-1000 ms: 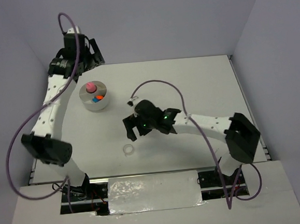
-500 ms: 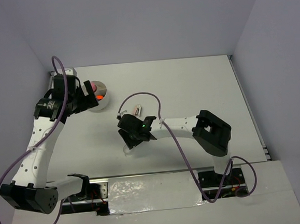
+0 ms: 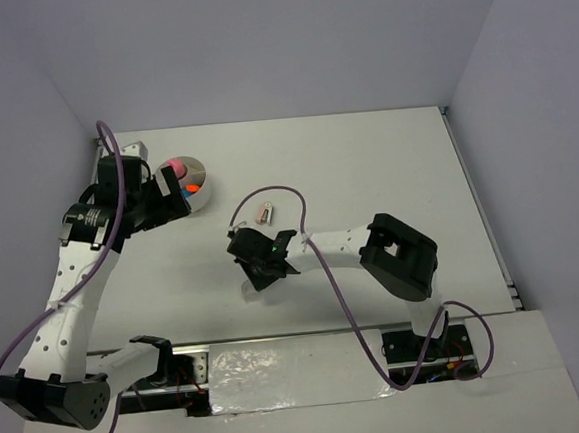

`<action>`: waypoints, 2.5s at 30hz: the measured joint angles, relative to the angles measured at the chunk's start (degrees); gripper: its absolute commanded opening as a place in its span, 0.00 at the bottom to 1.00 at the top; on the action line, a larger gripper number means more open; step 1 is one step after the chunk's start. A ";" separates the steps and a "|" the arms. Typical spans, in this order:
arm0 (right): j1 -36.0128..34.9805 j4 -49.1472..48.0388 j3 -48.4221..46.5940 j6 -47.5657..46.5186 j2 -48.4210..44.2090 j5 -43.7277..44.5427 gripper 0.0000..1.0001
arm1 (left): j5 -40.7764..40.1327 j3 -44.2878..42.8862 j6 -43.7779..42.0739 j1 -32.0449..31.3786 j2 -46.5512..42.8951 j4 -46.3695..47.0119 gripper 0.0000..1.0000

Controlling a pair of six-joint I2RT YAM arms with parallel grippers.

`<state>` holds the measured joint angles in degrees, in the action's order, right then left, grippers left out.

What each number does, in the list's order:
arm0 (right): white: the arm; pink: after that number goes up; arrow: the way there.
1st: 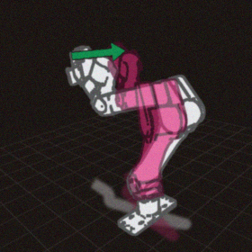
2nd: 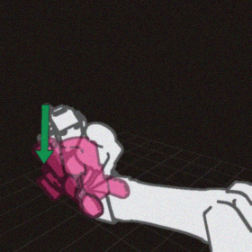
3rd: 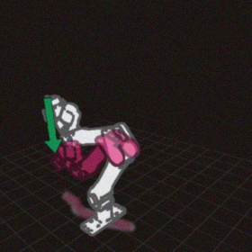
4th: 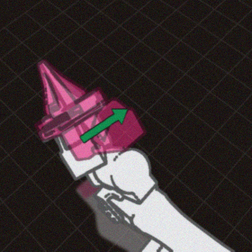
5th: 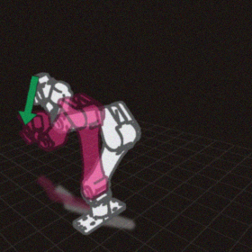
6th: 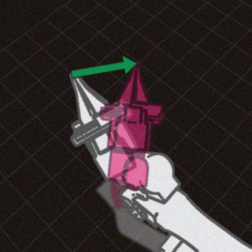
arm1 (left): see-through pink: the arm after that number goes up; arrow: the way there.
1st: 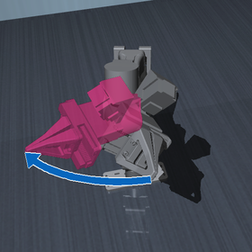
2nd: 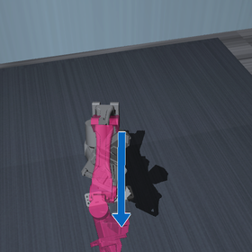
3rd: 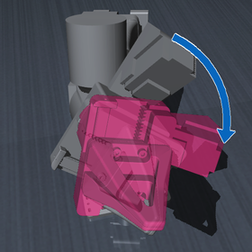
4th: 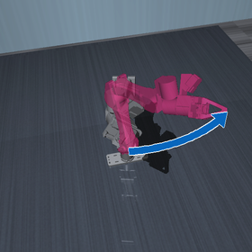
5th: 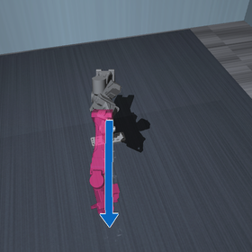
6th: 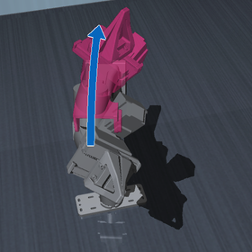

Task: Sort the stationery into containers
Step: Pick up the stationery from the center of the board, then place the stationery in the storage box.

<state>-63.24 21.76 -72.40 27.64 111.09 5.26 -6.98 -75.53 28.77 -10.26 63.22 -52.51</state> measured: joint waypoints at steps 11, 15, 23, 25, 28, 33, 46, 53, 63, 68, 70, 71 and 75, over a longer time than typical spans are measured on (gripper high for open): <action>1.95 0.79 0.04 7.76 -5.33 -0.13 0.00 | 18.23 6.80 1.36 0.02 0.66 2.47 0.99; 4.55 0.15 -0.17 10.71 -12.98 1.53 0.00 | 29.11 12.02 4.70 0.02 1.36 7.04 0.99; 6.29 -2.05 -1.16 13.64 -17.99 3.28 0.00 | 41.62 16.04 8.09 0.00 4.13 13.29 0.92; 6.47 -2.10 -1.16 13.75 -17.99 2.91 0.00 | 42.75 16.04 8.07 0.00 4.61 13.84 0.84; 6.64 -3.37 -1.16 13.88 -17.99 2.03 0.00 | 43.76 16.13 8.22 0.00 5.35 14.64 0.76; 6.93 -4.79 -1.20 13.86 -17.99 1.14 0.00 | 44.85 16.85 8.79 0.00 6.71 15.98 0.60; 9.20 -6.43 -1.22 13.22 -17.99 -0.83 0.64 | 44.83 13.27 7.32 -0.02 11.58 15.39 0.00; 15.30 -9.16 2.71 12.87 -23.45 -3.82 1.00 | 26.47 1.40 1.55 0.42 16.06 11.04 0.00; 29.90 -6.73 15.19 6.71 -43.58 -7.98 1.00 | 5.57 -10.95 -10.29 9.73 24.37 14.40 0.00; 30.16 -2.97 18.99 2.91 -49.11 -10.75 1.00 | 5.70 -13.79 -17.44 17.20 32.17 19.47 0.00; 30.27 -1.05 20.02 1.73 -50.56 -11.89 1.00 | 6.86 -13.73 -20.04 19.50 34.27 21.75 0.00; 30.29 -0.09 20.35 1.09 -51.10 -12.28 1.00 | 7.61 -13.70 -21.40 20.13 35.10 22.77 0.00; 30.34 3.19 20.79 -0.96 -52.81 -13.57 1.00 | 13.62 -15.19 -28.39 20.46 38.40 25.53 0.00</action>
<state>-32.91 24.95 -51.62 26.68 58.28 -8.32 6.63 -90.72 0.38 10.20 101.62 -26.98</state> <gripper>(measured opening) 0.997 0.317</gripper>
